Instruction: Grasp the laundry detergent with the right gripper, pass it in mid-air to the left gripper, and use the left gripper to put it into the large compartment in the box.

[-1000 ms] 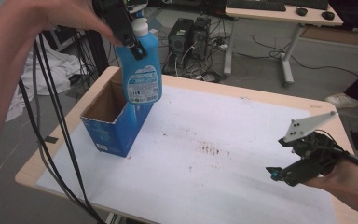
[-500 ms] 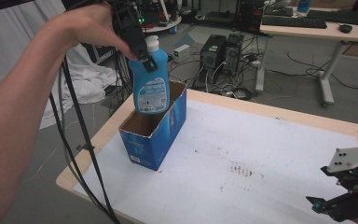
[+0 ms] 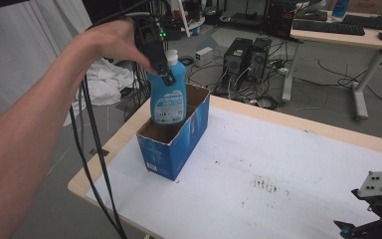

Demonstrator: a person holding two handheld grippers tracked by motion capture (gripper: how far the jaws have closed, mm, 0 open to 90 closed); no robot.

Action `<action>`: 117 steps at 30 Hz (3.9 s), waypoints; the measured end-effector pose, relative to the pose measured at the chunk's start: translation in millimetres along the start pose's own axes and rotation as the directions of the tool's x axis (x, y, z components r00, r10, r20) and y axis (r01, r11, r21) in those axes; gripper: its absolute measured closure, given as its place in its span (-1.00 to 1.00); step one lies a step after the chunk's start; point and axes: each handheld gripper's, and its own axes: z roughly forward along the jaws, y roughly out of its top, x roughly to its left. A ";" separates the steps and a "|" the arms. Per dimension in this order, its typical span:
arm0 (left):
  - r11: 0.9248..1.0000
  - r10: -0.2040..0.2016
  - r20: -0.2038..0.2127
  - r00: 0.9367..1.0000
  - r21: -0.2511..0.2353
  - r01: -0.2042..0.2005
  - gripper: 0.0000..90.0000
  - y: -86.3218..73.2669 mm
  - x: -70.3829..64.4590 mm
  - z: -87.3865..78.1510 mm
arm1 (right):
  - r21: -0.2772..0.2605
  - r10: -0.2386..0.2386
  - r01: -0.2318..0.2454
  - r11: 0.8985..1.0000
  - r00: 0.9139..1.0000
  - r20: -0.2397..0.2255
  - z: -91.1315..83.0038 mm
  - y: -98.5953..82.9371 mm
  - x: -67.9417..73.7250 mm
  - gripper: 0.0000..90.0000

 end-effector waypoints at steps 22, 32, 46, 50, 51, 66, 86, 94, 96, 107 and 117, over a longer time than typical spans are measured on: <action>0.992 0.123 0.079 0.989 0.023 -0.125 -0.15 -29.3 -1.5 97.2 | 0.032 0.001 -0.001 0.999 1.000 0.011 11.2 -10.7 6.7 -0.70; 0.974 0.220 0.109 0.970 0.039 -0.225 -0.15 -37.5 0.8 126.4 | 0.049 0.004 -0.005 0.999 1.000 0.015 12.8 -13.3 7.6 -0.70; 0.960 0.269 0.127 0.955 0.041 -0.276 -0.15 -40.5 2.6 145.1 | 0.067 0.001 -0.002 0.998 1.000 0.012 18.4 -12.9 7.0 -0.70; 0.960 0.269 0.125 0.955 0.050 -0.276 -0.15 -38.4 1.3 146.6 | 0.068 0.006 -0.007 0.998 1.000 0.012 19.7 -12.0 6.7 -0.70; 0.960 0.267 0.125 0.956 0.052 -0.275 -0.16 -37.7 1.0 146.8 | 0.069 0.007 -0.008 0.998 1.000 0.012 20.1 -11.6 6.8 -0.70; 0.965 0.249 0.131 0.960 0.051 -0.257 -0.16 -37.2 1.4 147.6 | 0.069 0.006 -0.007 0.998 1.000 0.022 18.6 -12.6 8.8 -0.70; 0.973 0.218 0.099 0.971 0.051 -0.224 -0.35 -33.1 7.4 142.0 | 0.084 0.006 -0.007 0.996 1.000 0.015 22.8 -14.6 11.3 -0.70; 0.975 0.210 0.090 0.974 0.057 -0.215 -0.35 -32.2 7.8 130.4 | 0.081 0.006 -0.008 0.997 1.000 0.015 22.7 -15.0 11.3 -0.70; 0.975 0.210 0.075 0.975 0.056 -0.215 -0.38 -31.4 8.3 126.9 | 0.082 0.007 -0.008 0.997 1.000 0.015 22.7 -15.0 11.3 -0.70; 0.971 0.233 0.025 0.972 0.049 -0.234 -0.43 -20.2 8.5 96.7 | 0.078 -0.001 0.000 0.997 1.000 0.013 22.2 -14.2 12.1 -0.70; 0.956 0.292 0.001 0.957 0.022 -0.292 -0.43 2.2 -7.5 71.4 | 0.073 0.001 -0.002 0.997 1.000 0.016 20.6 -14.1 12.3 -0.70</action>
